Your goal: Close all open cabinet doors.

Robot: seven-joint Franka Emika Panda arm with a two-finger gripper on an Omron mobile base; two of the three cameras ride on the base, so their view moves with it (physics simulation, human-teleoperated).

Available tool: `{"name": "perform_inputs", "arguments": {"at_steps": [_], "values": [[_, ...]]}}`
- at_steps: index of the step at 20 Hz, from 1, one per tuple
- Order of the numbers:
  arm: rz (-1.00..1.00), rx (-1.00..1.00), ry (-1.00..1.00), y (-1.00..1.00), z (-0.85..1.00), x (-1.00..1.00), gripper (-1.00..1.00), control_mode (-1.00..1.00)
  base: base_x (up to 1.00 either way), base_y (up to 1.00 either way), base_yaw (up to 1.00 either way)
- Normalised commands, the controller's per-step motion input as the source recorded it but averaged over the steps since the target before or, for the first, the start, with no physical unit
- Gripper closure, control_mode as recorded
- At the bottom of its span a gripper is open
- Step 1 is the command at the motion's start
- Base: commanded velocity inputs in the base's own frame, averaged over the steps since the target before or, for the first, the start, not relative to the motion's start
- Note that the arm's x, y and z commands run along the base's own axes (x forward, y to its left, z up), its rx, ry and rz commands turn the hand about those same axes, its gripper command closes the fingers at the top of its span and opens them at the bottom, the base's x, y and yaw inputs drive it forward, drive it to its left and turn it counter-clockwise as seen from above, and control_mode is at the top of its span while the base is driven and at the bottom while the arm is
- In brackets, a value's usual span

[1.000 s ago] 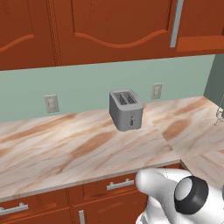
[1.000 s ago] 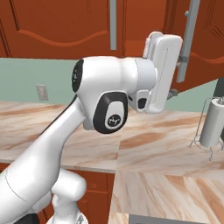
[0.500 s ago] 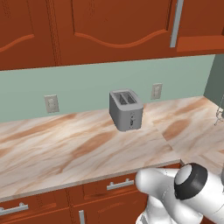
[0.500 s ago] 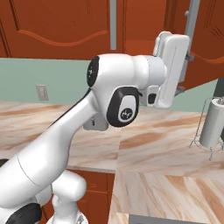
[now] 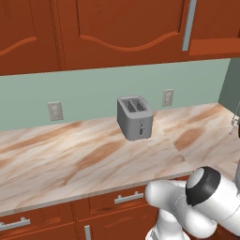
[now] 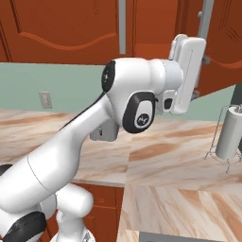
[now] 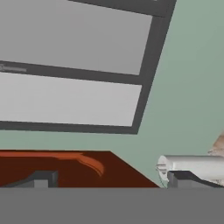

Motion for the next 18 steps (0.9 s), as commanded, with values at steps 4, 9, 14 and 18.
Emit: {"name": "perform_inputs", "arguments": {"at_steps": [4,9,14,18], "values": [[0.09,0.00,0.00,0.00,0.00,0.27,-1.00,-1.00,0.00,0.00,0.00],[0.09,0.00,0.00,0.03,0.00,0.26,-1.00,-1.00,0.00,0.00,0.00],[0.09,0.00,0.00,0.34,0.00,0.33,-1.00,-1.00,0.00,0.00,0.00],[0.09,0.00,0.00,0.37,0.00,0.38,-1.00,-1.00,0.00,0.00,0.00]]}}
